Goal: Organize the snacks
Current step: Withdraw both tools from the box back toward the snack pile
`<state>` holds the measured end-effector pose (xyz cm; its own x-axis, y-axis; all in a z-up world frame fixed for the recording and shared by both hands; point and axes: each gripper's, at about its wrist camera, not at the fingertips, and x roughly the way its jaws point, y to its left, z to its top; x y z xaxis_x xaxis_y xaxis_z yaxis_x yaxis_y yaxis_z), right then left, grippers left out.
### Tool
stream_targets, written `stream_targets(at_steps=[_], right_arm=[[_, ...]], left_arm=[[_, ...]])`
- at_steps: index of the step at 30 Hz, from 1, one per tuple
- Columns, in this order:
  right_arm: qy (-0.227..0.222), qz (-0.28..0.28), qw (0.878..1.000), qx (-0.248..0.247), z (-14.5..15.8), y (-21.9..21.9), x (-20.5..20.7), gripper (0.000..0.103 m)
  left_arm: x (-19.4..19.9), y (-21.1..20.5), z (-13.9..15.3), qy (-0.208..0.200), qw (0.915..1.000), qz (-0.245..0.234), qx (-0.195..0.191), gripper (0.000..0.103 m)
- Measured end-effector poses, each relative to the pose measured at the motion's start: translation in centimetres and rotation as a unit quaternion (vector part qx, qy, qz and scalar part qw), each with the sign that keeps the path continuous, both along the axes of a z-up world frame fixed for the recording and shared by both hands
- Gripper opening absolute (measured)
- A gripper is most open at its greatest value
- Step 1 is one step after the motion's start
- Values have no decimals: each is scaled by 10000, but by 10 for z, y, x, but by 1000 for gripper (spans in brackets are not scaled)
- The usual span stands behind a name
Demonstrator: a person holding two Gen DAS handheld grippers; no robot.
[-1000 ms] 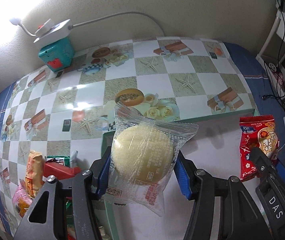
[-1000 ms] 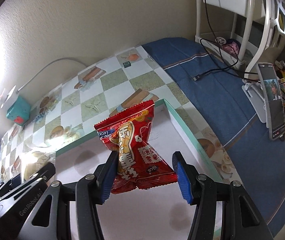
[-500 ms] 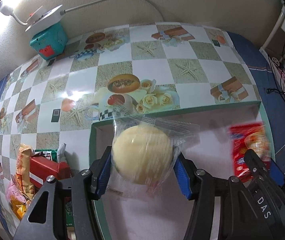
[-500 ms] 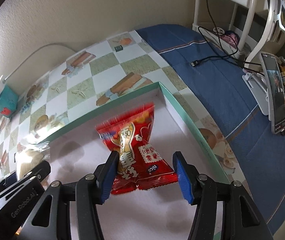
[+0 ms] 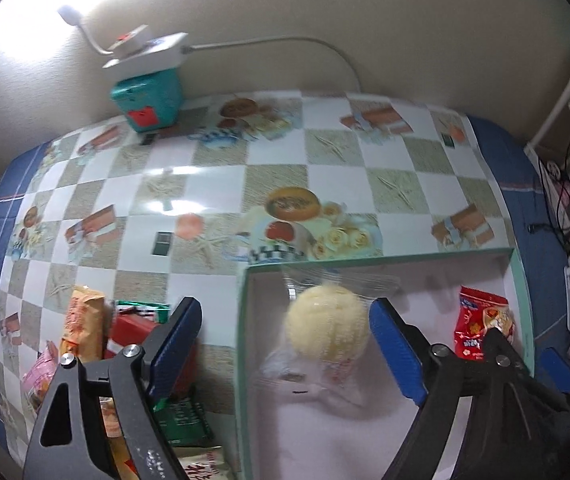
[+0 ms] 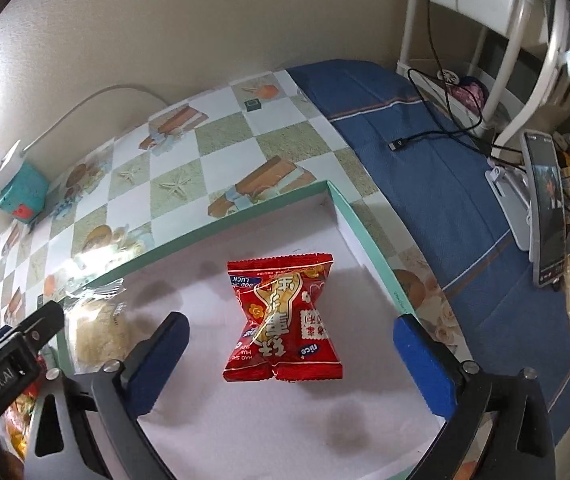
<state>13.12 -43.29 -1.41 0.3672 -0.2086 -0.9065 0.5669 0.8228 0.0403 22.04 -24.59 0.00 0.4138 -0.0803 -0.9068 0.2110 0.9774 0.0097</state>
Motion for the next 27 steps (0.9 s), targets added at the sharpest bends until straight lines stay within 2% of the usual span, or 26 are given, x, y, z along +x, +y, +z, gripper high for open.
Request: stream_targets(at_steps=[3,15,24,27], right_arm=[[11,79,10000,-29,4,1,-1,103],[-54,435,9990,-103,17,18,4,103],[-66,494,9985,-214,36,37,4,103],[-57,644,9976,-240,42,51,4,103]], left_arm=[[-2,12,0,-102,9997,231,20,96],[-6,66,5,-391,9937,1052,17,100],[-16,128,33,-746,9771,1993,-33,100],[-23,145,37,-798,9717,2217,-172,100]])
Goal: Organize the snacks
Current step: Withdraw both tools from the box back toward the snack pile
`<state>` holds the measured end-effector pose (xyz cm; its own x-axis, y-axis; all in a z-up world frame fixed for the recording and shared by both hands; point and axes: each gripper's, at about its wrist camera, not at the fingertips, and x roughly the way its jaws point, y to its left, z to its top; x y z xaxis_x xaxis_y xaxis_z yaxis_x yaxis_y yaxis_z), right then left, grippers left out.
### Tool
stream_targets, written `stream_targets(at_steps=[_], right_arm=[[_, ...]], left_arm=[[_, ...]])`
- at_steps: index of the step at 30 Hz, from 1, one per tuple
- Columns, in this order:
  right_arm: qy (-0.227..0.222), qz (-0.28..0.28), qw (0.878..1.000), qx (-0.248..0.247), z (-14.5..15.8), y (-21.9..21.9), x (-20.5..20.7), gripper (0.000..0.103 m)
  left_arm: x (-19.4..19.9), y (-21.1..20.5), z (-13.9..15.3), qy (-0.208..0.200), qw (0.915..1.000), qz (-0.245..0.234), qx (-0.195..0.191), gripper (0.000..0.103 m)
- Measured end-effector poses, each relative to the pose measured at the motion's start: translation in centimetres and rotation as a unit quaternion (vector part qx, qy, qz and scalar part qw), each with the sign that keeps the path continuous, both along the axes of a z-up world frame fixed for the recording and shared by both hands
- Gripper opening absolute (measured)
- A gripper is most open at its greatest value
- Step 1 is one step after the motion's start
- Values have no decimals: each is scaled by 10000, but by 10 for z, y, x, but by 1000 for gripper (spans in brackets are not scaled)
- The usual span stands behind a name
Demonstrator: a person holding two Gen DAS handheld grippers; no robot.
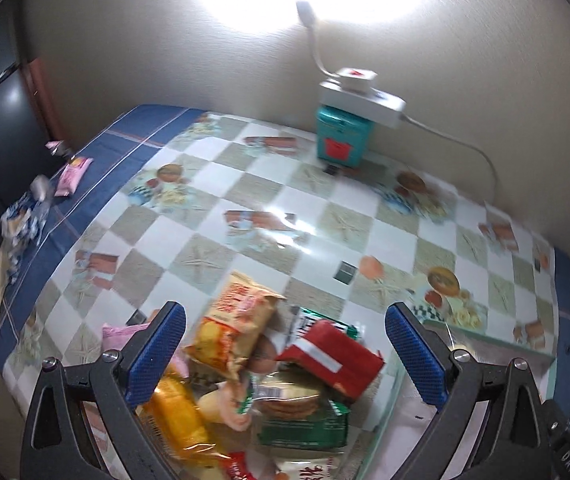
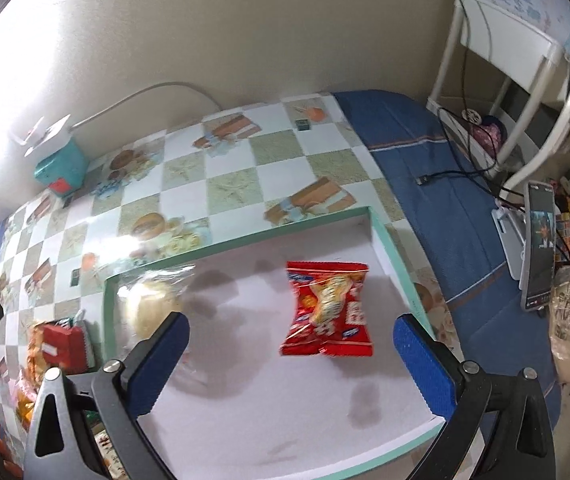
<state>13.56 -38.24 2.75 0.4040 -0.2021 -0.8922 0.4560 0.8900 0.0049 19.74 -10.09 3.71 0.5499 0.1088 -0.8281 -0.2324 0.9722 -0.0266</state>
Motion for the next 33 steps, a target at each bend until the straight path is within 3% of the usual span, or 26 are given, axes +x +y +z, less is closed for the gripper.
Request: stream_targets(at_steps=[5,15,23,33], right_arm=[[7,330,9994,-109,11,36,2,103],[82,1198,9928,12,4,112,15,103],[345,2085,9773,162,-24,169,19,103],[493,3203,9460,-68,-48,231,8,103]], left_arm=[[-9,26,-3,130,9990,306,-300,100],[-33,98,-21,520,9944,880,-268,100],[-51,137,-40,877,9860,1294,-577,100],[-59,151,-70,1274,9727,1790,-748,100]])
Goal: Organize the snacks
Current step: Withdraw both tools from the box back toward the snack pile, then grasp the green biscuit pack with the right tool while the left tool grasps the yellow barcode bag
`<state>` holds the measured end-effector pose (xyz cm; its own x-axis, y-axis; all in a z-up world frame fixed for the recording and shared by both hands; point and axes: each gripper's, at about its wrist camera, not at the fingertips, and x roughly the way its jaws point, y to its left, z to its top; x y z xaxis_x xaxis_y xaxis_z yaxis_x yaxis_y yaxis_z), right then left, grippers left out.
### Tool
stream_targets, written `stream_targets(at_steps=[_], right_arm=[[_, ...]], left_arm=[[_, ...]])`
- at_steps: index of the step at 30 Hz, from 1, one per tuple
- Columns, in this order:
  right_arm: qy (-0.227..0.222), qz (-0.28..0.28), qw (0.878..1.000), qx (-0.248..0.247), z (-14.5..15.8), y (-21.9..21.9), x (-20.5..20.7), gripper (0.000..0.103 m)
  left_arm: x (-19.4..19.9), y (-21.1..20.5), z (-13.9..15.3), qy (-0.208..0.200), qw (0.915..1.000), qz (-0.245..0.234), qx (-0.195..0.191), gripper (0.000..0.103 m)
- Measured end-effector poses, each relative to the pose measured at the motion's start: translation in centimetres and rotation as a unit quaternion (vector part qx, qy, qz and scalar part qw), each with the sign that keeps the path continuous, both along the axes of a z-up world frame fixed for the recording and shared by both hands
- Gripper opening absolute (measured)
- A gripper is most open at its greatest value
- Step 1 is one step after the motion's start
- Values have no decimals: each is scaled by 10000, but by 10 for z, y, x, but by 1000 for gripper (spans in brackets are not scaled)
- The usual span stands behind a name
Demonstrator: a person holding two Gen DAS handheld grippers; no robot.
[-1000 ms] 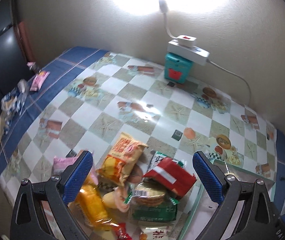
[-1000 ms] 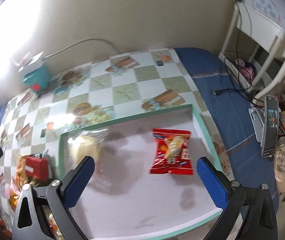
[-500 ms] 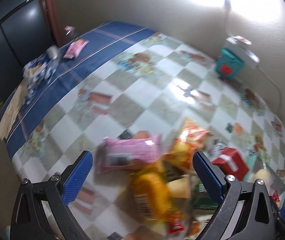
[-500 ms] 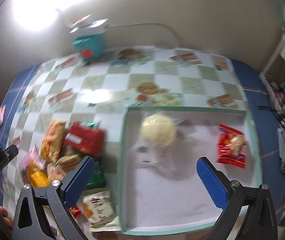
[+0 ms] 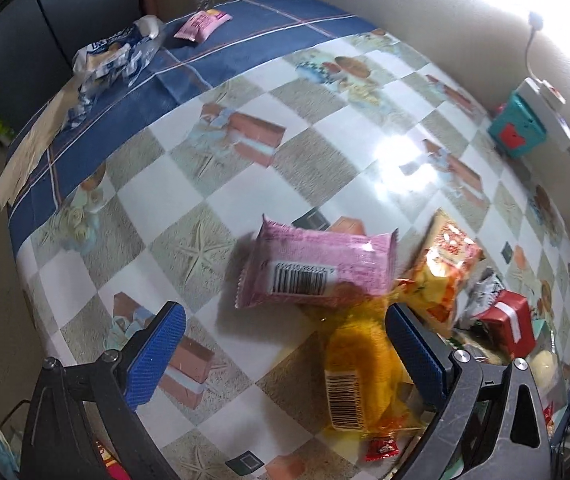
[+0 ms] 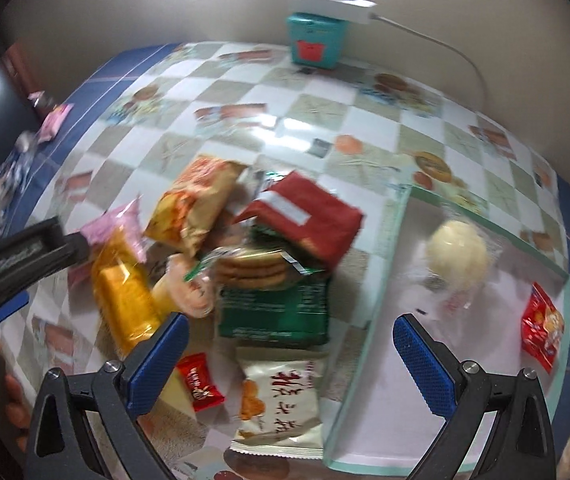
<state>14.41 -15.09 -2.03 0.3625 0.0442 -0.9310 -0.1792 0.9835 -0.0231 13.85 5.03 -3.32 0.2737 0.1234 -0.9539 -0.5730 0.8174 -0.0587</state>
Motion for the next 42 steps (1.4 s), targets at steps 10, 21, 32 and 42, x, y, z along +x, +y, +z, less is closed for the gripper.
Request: stream_targets(at_steps=[10,21,32,42], right_arm=[[109,341,9993,-111,-15,19,-8,103],[442,419,9981,-53,-42,24,-7,93],[321,288,9990,-97,-41,18,-3,79],[174,176,9997,-65,-39,11,4,64]], left_arm=[[-3,-1,-21,55,9989,98,-465,100],[-4,4,-26,242,9989,12,-403,101],[-1,2,-32,501,9982,-110,-307,100],[7,-14,-33,582,9977,-259,-239,99]])
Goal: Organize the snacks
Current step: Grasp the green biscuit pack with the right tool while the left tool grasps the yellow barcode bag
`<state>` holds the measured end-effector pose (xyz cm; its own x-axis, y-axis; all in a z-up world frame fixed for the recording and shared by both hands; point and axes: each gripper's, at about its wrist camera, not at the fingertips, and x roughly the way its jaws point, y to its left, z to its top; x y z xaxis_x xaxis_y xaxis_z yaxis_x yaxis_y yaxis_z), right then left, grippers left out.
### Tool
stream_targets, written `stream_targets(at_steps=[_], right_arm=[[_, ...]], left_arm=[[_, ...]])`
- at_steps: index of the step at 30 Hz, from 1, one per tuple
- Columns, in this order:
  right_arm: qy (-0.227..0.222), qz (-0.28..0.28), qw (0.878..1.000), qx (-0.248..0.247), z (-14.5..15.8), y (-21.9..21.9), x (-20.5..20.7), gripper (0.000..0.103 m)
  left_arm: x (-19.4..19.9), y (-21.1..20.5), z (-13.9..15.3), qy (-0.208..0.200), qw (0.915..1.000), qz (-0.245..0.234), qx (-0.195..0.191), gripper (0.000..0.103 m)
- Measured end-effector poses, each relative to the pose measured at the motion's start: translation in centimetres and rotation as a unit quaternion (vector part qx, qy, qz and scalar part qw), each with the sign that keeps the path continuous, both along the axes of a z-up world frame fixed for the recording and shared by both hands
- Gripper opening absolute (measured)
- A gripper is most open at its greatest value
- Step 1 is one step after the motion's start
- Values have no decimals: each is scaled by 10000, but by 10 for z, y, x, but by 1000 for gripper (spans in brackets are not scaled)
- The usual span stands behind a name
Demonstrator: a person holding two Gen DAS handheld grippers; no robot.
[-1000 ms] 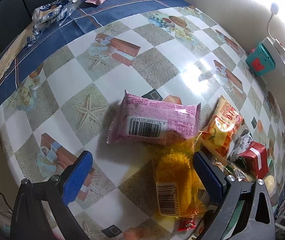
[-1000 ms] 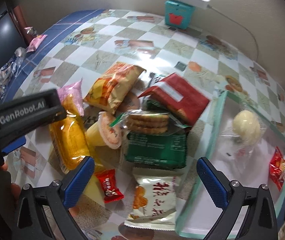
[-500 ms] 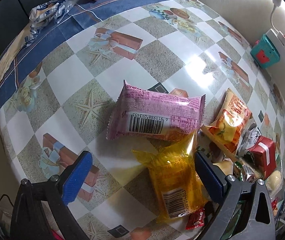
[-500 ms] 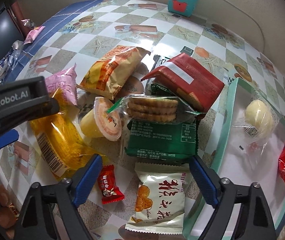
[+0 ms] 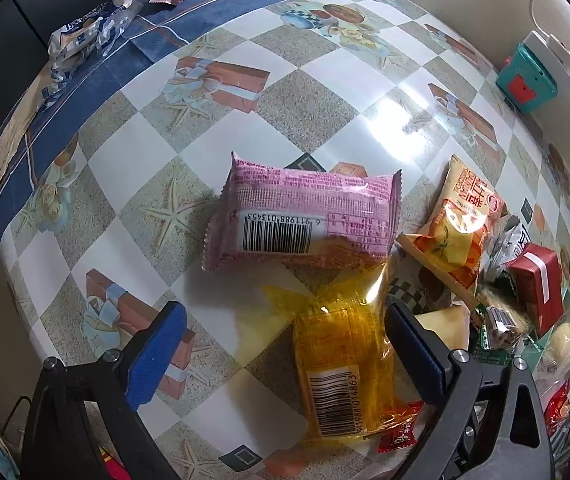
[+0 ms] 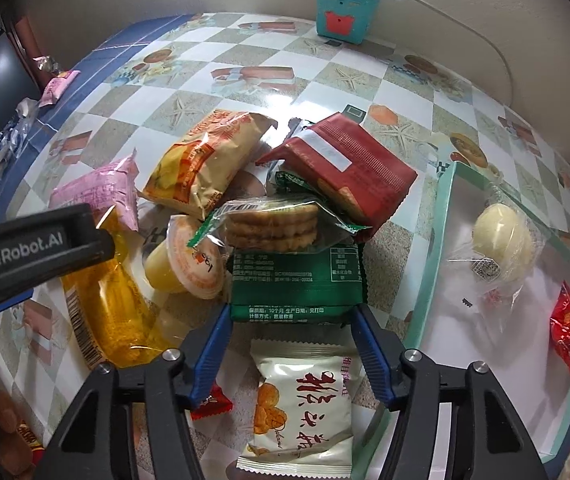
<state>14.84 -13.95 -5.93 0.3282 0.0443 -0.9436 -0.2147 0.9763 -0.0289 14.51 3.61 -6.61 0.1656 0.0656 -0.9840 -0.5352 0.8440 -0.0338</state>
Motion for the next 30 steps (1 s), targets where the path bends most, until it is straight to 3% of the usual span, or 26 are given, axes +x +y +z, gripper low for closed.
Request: stream_targets(at_steps=[3,12,26,30], right_arm=[[-4,-11,10000,51,1,-1,1,64],[-8,-37,9998,171,2,-3,0,63],[31,-79,9997,231,1,-4,4,63],[44,-94,9996,251,1,-5,5,63]], left_arm=[[0,-3,0,-2,10000,13,-21,99],[12,-11,-5,-86,9996,-160,-204,80],[7,8,-21,0,9952,-81,-976,78],[3,7,-21,33,9948,-186,-1005,78]])
